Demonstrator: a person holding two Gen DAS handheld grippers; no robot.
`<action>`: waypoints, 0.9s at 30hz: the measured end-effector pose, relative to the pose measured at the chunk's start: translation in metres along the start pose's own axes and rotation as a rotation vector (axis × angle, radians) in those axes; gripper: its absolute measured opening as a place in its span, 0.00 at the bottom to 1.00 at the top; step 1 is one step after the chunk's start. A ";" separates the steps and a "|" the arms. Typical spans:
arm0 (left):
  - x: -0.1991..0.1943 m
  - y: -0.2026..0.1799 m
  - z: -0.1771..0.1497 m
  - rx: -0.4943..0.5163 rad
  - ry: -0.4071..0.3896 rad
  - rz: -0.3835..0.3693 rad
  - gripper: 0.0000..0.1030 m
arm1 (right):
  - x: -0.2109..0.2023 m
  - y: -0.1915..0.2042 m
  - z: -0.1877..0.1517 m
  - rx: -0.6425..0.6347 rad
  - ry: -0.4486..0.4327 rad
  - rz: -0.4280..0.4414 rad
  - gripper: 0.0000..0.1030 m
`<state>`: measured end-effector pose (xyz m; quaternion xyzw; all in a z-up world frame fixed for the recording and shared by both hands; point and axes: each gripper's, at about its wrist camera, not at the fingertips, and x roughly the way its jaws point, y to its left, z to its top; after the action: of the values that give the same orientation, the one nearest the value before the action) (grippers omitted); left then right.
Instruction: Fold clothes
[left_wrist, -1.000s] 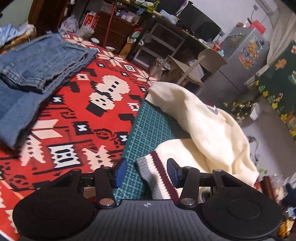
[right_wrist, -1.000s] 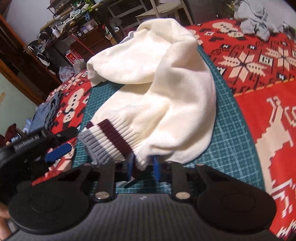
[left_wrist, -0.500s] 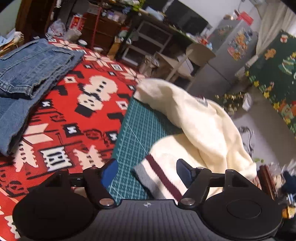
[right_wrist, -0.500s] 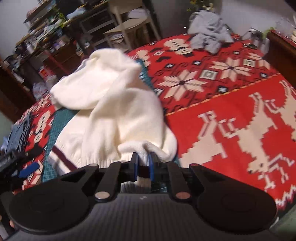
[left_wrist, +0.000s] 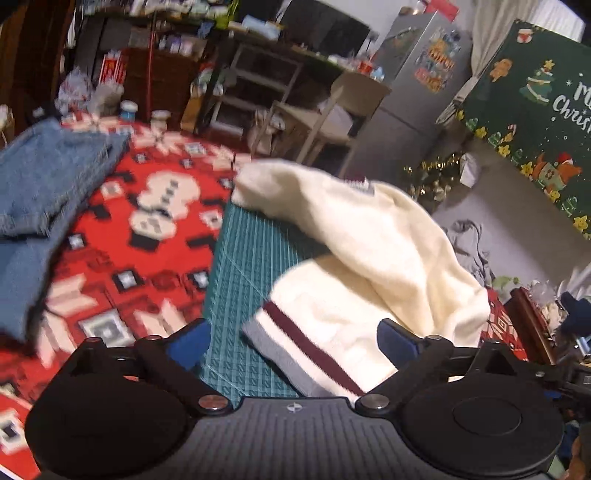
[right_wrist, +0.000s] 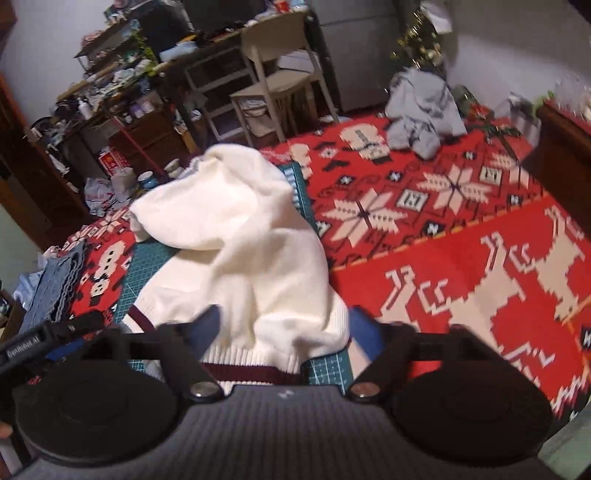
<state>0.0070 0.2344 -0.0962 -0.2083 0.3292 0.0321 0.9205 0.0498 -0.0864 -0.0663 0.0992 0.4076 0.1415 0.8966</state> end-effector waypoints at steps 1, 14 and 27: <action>-0.001 0.000 0.003 0.021 0.003 0.018 0.98 | -0.003 0.002 0.002 -0.015 -0.006 0.001 0.90; 0.024 -0.003 0.013 0.148 0.026 0.024 0.98 | 0.000 0.019 0.009 -0.050 -0.078 -0.123 0.99; 0.073 0.000 0.020 0.206 0.174 -0.059 0.44 | 0.015 0.003 0.029 -0.128 -0.169 -0.112 0.99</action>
<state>0.0762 0.2371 -0.1276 -0.1244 0.4029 -0.0473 0.9055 0.0807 -0.0803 -0.0565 0.0301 0.3257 0.1080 0.9388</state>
